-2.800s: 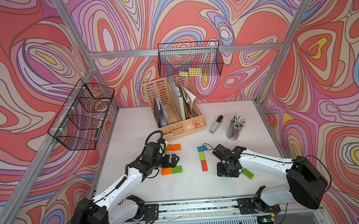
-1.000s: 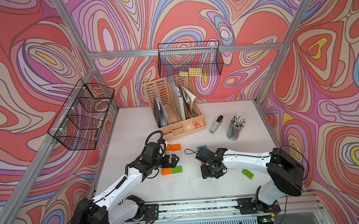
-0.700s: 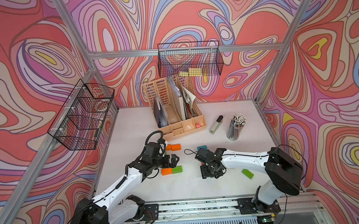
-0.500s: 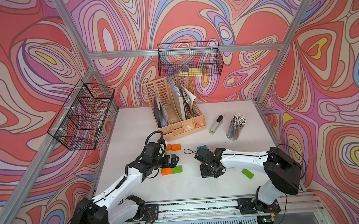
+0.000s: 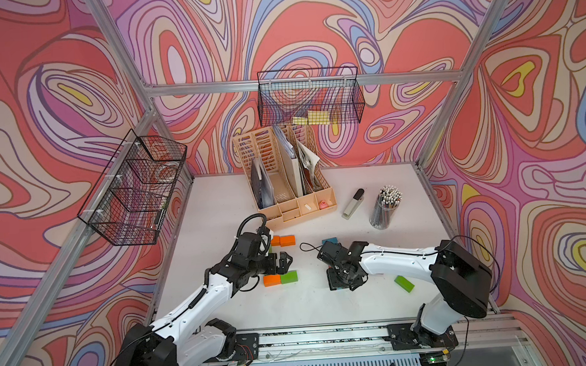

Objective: Assemble the letter c with building blocks
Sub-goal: Assemble the building block at the center of the board.

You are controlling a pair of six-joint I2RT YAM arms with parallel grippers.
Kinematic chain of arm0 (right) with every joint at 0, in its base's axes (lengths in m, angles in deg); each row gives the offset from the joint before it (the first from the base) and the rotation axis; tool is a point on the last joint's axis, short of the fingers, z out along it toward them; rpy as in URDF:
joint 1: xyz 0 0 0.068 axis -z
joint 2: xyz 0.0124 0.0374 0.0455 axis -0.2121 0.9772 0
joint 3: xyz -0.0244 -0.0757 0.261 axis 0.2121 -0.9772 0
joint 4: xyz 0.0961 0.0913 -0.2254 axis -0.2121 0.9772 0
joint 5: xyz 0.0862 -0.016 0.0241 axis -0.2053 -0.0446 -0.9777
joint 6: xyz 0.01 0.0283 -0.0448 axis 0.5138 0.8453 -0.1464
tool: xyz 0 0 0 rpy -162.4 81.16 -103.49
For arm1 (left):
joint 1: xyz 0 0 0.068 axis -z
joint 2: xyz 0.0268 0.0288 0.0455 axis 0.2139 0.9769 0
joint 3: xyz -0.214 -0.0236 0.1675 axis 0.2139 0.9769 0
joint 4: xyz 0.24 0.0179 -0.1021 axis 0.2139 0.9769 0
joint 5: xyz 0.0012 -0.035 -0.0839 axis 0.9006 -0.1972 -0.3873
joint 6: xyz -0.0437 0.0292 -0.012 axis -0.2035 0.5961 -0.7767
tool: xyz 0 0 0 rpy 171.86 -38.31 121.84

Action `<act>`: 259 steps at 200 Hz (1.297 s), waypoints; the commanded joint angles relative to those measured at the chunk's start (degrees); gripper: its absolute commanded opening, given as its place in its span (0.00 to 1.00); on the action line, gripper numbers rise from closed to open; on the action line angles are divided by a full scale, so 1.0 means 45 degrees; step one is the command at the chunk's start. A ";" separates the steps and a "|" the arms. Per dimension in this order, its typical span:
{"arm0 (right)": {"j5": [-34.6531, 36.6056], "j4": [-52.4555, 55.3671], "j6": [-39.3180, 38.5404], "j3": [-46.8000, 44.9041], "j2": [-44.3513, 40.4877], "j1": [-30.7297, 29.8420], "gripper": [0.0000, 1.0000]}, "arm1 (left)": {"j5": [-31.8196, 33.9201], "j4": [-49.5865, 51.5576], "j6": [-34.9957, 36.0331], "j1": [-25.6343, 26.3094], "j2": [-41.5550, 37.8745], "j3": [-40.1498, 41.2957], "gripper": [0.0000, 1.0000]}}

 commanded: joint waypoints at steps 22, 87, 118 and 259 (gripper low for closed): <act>0.0370 0.0014 -0.0098 0.0386 0.0207 -0.0093 0.66 | 0.0108 0.0256 0.0106 0.0048 -0.0063 -0.0141 0.99; 0.0497 0.0000 -0.0076 0.0393 0.0322 -0.0086 0.67 | 0.0139 0.0275 0.0125 0.0048 -0.0063 -0.0161 0.99; 0.0572 0.0019 -0.0052 0.0413 0.0329 -0.0099 0.68 | 0.0149 0.0256 0.0125 0.0049 -0.0045 -0.0161 0.99; 0.0675 0.0037 -0.0118 0.0532 0.0282 -0.0075 0.67 | 0.0157 0.0251 0.0145 0.0048 -0.0009 -0.0161 0.99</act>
